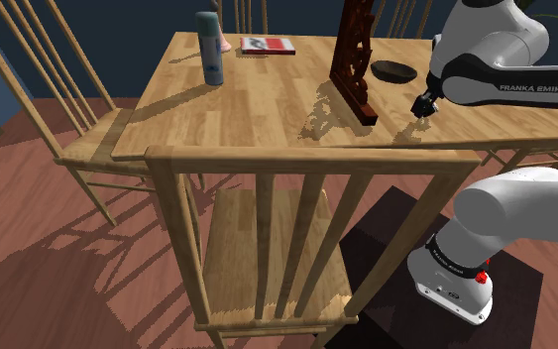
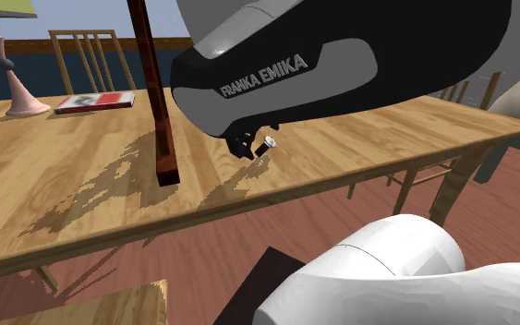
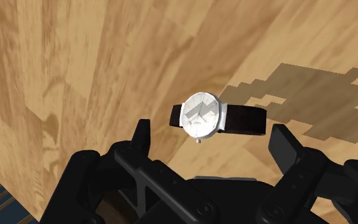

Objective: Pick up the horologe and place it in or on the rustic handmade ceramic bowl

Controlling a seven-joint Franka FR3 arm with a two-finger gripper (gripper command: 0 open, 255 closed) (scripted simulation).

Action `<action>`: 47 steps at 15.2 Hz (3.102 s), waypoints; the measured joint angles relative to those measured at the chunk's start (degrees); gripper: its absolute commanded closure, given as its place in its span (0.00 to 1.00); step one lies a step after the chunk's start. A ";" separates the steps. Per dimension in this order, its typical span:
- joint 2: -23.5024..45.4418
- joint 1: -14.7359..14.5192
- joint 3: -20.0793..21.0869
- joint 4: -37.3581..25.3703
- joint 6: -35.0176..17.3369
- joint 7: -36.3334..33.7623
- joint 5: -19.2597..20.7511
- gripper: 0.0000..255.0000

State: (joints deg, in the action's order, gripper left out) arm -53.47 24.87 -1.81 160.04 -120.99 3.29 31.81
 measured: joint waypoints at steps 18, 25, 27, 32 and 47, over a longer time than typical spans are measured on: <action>-0.25 -0.44 0.23 -2.86 2.87 1.32 -0.97 1.00; -0.37 -0.88 0.54 -7.91 7.63 3.67 -2.35 1.00; -0.07 -0.97 0.68 -9.46 8.80 4.18 -2.69 1.00; 0.62 -1.10 0.93 -13.58 11.93 5.70 -3.46 1.00; 25.27 0.21 -2.49 -33.27 5.50 7.29 -2.28 1.00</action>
State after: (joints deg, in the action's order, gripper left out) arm -28.19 25.08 -4.30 126.77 -115.49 10.59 29.53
